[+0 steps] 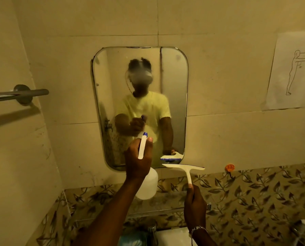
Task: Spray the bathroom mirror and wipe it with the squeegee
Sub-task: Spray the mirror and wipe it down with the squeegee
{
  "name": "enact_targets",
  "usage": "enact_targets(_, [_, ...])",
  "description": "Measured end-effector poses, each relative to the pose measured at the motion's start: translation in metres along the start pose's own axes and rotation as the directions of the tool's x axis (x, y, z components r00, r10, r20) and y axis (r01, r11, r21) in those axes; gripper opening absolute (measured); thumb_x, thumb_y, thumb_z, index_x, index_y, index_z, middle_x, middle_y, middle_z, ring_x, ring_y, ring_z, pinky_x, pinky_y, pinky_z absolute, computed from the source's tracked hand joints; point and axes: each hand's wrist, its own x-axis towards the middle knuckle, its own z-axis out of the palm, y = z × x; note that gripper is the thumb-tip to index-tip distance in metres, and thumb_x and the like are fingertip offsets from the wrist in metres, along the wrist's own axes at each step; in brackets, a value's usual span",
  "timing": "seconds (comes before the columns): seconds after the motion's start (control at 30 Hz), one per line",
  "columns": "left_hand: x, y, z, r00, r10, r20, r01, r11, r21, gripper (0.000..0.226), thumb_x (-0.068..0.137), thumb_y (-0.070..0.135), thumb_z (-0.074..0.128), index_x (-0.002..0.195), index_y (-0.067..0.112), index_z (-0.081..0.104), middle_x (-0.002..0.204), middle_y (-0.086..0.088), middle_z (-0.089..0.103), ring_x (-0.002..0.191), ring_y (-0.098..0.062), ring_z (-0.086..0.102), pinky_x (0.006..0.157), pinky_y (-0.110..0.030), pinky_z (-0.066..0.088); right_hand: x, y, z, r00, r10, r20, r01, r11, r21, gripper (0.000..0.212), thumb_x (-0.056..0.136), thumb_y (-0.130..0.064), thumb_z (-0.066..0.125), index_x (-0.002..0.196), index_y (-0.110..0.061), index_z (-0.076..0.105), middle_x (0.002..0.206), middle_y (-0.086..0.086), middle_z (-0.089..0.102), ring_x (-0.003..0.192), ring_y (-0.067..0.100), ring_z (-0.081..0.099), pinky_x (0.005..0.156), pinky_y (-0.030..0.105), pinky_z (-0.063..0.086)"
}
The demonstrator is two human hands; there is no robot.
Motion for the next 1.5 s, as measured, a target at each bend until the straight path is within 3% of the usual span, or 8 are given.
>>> enact_targets(0.13, [-0.038, -0.02, -0.004, 0.993, -0.085, 0.087, 0.088, 0.996, -0.027, 0.033, 0.096, 0.041, 0.059, 0.081, 0.013, 0.067, 0.063, -0.001, 0.062, 0.056, -0.014, 0.062, 0.048, -0.026, 0.048, -0.001, -0.001, -0.005, 1.0, 0.007, -0.027, -0.006, 1.0, 0.025, 0.045, 0.096, -0.054, 0.031, 0.098, -0.024, 0.064, 0.059, -0.001, 0.058, 0.053, 0.017, 0.056, 0.048, 0.029, 0.04])
enact_targets(0.3, [-0.086, -0.038, -0.006, 0.967, -0.241, 0.088, 0.238, 0.971, 0.037, 0.024, 0.092, 0.047, 0.058, 0.078, 0.028, 0.064, 0.061, 0.008, 0.063, 0.063, -0.009, 0.068, 0.048, -0.014, 0.049, -0.003, 0.004, -0.008, 0.999, 0.046, -0.006, -0.046, 0.999, 0.023, 0.045, 0.096, -0.056, 0.03, 0.102, -0.025, 0.063, 0.061, 0.003, 0.058, 0.053, 0.018, 0.055, 0.048, 0.027, 0.04])
enact_targets(0.47, [-0.115, -0.049, -0.01, 0.942, -0.329, 0.062, 0.327, 0.944, 0.037, 0.029, 0.09, 0.045, 0.061, 0.08, 0.019, 0.069, 0.062, 0.007, 0.064, 0.066, -0.004, 0.068, 0.05, -0.011, 0.05, -0.005, 0.006, -0.012, 0.999, 0.036, -0.027, -0.036, 0.999, 0.016, 0.046, 0.097, -0.054, 0.031, 0.104, -0.023, 0.063, 0.057, 0.004, 0.056, 0.049, 0.018, 0.053, 0.045, 0.028, 0.038])
enact_targets(0.73, [-0.13, -0.061, -0.022, 0.926, -0.37, 0.08, 0.363, 0.927, 0.09, 0.011, 0.094, 0.016, 0.072, 0.084, 0.02, 0.071, 0.067, 0.005, 0.069, 0.071, -0.008, 0.07, 0.054, -0.014, 0.054, -0.004, -0.006, -0.013, 0.999, -0.028, -0.033, 0.03, 0.997, 0.078, 0.051, 0.101, -0.058, 0.029, 0.098, -0.02, 0.062, 0.06, -0.001, 0.055, 0.053, 0.012, 0.053, 0.045, 0.03, 0.039])
enact_targets(0.83, [-0.13, -0.069, -0.029, 0.933, -0.35, 0.087, 0.341, 0.934, 0.106, 0.013, 0.094, 0.017, 0.071, 0.081, 0.016, 0.072, 0.066, 0.001, 0.069, 0.062, -0.016, 0.068, 0.056, -0.03, 0.058, 0.02, -0.052, -0.015, 0.989, -0.149, -0.007, 0.149, 0.977, 0.154, 0.041, 0.098, -0.057, 0.031, 0.093, -0.027, 0.06, 0.06, 0.001, 0.057, 0.053, 0.014, 0.055, 0.045, 0.039, 0.045])
enact_targets(0.97, [-0.124, -0.075, -0.032, 0.94, -0.332, 0.084, 0.322, 0.941, 0.106, 0.005, 0.091, 0.008, 0.073, 0.087, 0.008, 0.074, 0.07, 0.001, 0.071, 0.066, -0.012, 0.07, 0.059, -0.029, 0.06, 0.086, -0.158, -0.018, 0.937, -0.344, -0.065, 0.349, 0.909, 0.226, 0.027, 0.107, -0.033, 0.04, 0.095, -0.022, 0.062, 0.065, -0.001, 0.061, 0.054, 0.018, 0.06, 0.047, 0.038, 0.052])
enact_targets(1.13, [-0.111, -0.071, -0.034, 0.948, -0.305, 0.088, 0.299, 0.951, 0.077, 0.007, 0.091, 0.007, 0.074, 0.084, 0.011, 0.074, 0.07, 0.003, 0.07, 0.075, -0.006, 0.07, 0.059, -0.009, 0.051, 0.158, -0.289, -0.027, 0.853, -0.493, -0.171, 0.519, 0.833, 0.19, 0.026, 0.107, -0.028, 0.04, 0.092, -0.022, 0.06, 0.065, -0.013, 0.053, 0.057, -0.003, 0.055, 0.048, 0.007, 0.035])
enact_targets(1.5, [-0.099, -0.079, -0.035, 0.96, -0.271, 0.072, 0.265, 0.961, 0.076, 0.011, 0.092, 0.017, 0.071, 0.082, 0.021, 0.071, 0.068, 0.005, 0.07, 0.072, -0.008, 0.07, 0.056, -0.016, 0.056, 0.193, -0.36, -0.018, 0.821, -0.549, -0.155, 0.558, 0.83, 0.016, 0.042, 0.108, -0.026, 0.035, 0.102, -0.002, 0.069, 0.091, 0.015, 0.071, 0.07, 0.018, 0.054, 0.059, 0.028, 0.033])
